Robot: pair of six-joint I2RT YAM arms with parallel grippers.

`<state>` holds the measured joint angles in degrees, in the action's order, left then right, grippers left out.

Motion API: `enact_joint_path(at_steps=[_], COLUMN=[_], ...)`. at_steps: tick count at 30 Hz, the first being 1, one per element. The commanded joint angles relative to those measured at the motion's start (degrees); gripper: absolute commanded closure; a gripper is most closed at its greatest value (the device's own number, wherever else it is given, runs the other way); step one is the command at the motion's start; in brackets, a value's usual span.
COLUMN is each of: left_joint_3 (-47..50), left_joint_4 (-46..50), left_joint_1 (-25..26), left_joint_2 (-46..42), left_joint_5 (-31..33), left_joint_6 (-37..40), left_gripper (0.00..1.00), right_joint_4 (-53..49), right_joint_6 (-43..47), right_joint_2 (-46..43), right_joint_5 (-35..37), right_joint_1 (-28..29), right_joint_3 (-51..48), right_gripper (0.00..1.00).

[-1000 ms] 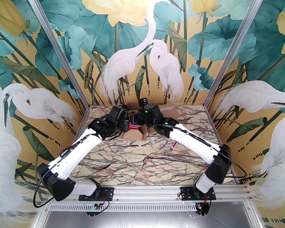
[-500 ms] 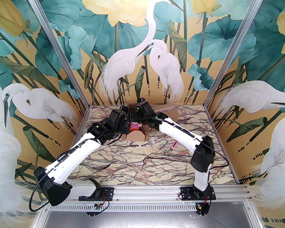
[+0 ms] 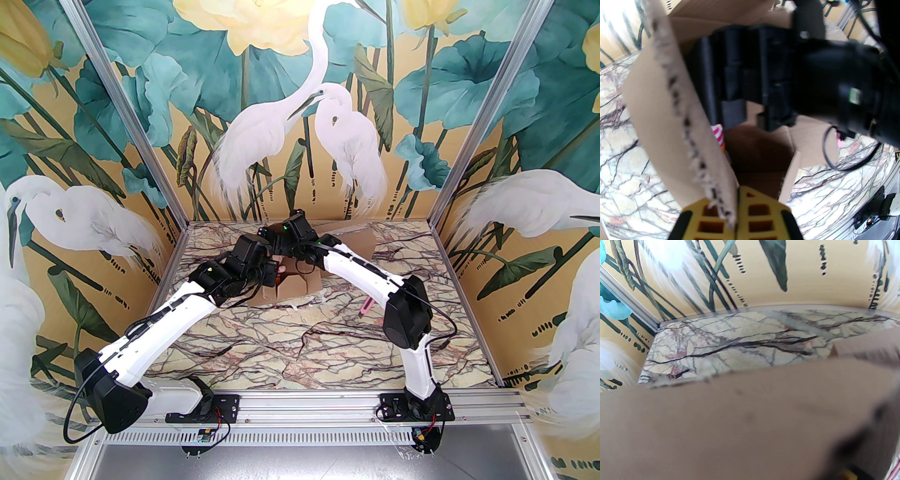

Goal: Unpack the express box

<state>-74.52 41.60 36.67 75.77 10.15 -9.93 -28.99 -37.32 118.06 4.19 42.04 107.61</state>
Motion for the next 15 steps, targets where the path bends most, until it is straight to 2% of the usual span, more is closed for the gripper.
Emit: enact_joint_path(at_steps=[1, 6, 12, 15], left_joint_3=[1.19, 3.40, 5.43, 5.27], left_joint_4=[-6.62, -6.71, -7.15, -6.45], left_joint_1=[1.00, 0.35, -2.18, -3.32], left_joint_2=[-3.34, -5.35, -6.52, -6.86], left_joint_5=[-3.56, -7.37, -13.74, -16.05], left_joint_6=[6.25, 9.77, 9.55, 9.78], left_gripper=[1.00, 1.00, 1.00, 1.00], right_joint_4=[2.77, 7.98, 7.54, 7.89], right_joint_6=[0.95, 6.48, 15.35, 22.44], right_joint_2=[-0.47, -7.28, -13.71, -16.44], right_joint_5=[-8.46, -11.89, -12.79, -14.93], right_joint_1=[-0.55, -1.28, -1.71, -1.78], right_joint_3=[-4.55, -15.25, -20.18, -21.88], right_gripper=[0.25, 0.27, 0.41, 0.42])
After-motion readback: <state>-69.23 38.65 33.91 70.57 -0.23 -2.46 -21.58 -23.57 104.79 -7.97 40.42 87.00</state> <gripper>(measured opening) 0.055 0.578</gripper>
